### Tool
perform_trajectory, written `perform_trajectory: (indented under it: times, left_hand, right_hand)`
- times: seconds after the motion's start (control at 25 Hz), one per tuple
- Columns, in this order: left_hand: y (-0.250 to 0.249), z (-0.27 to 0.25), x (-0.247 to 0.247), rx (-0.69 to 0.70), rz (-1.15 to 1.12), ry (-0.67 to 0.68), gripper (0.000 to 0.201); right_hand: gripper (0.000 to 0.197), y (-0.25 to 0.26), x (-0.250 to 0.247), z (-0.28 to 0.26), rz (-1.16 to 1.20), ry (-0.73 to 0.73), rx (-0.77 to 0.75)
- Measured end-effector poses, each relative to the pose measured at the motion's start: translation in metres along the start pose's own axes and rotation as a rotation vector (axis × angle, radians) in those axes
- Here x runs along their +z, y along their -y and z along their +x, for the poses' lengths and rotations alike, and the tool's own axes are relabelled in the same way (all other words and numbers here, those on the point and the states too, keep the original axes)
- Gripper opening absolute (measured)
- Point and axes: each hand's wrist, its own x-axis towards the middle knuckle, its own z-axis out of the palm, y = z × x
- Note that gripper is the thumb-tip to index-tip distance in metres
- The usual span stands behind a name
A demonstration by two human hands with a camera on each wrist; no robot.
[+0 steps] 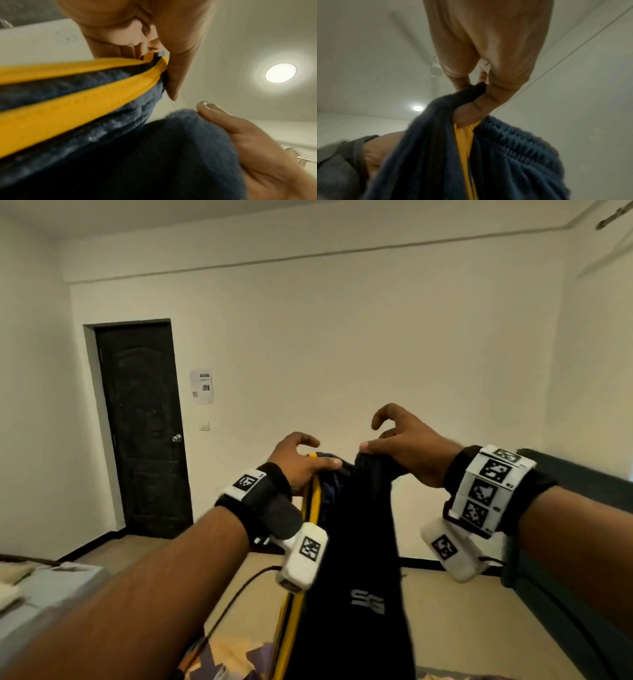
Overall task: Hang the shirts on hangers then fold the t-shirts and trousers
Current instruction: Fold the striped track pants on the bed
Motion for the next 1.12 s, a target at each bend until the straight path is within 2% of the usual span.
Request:
perform_trajectory:
  times: [0.12,0.2,0.36,0.48,0.52,0.56,0.64,0.72,0.84,1.0,1.04,1.12]
  left_hand:
    - [-0.008,-0.006,0.024,-0.001,-0.244,0.013,0.051]
    - [-0.013,-0.004,0.021,0.006,-0.357,-0.003,0.053]
    - [-0.014,0.0,0.016,0.096,-0.257,-0.08,0.041]
    - [-0.016,0.005,0.018,0.131,-0.244,-0.13,0.036]
    - [-0.018,0.006,0.018,0.145,-0.25,-0.133,0.038]
    - [-0.019,0.007,0.018,0.169,-0.24,-0.132,0.041]
    - [-0.022,0.008,0.024,0.229,-0.189,-0.127,0.046]
    - [-0.026,0.006,0.031,0.272,-0.19,-0.129,0.047]
    - [-0.032,0.004,0.041,0.311,-0.203,-0.126,0.047]
    - [-0.044,0.003,0.065,0.279,-0.177,-0.187,0.037]
    - [-0.048,0.001,0.072,0.26,-0.173,-0.189,0.038]
    - [-0.053,-0.004,0.08,0.232,-0.199,-0.123,0.056]
  right_hand:
    - [0.018,0.014,0.011,0.007,0.021,-0.042,-0.01]
    - [0.014,0.02,0.01,0.009,0.023,-0.034,-0.009]
    - [0.018,0.027,0.003,0.01,0.044,0.108,0.023]
    - [0.038,0.023,-0.01,0.012,0.199,0.29,0.077]
    - [0.039,0.021,-0.012,0.012,0.157,0.31,0.038]
    - [0.036,0.018,-0.013,0.013,0.036,0.283,-0.045]
    - [0.022,0.012,-0.016,0.015,-0.268,0.13,-0.234]
    - [0.014,0.01,-0.024,0.017,-0.431,0.02,-0.36]
    - [0.007,0.003,-0.036,0.02,-0.413,0.044,-0.404]
    - [0.006,-0.008,-0.041,0.019,-0.392,-0.08,-0.467]
    - [0.006,-0.008,-0.044,0.019,-0.382,-0.088,-0.492]
    - [0.009,-0.006,-0.054,0.021,-0.379,-0.068,-0.518]
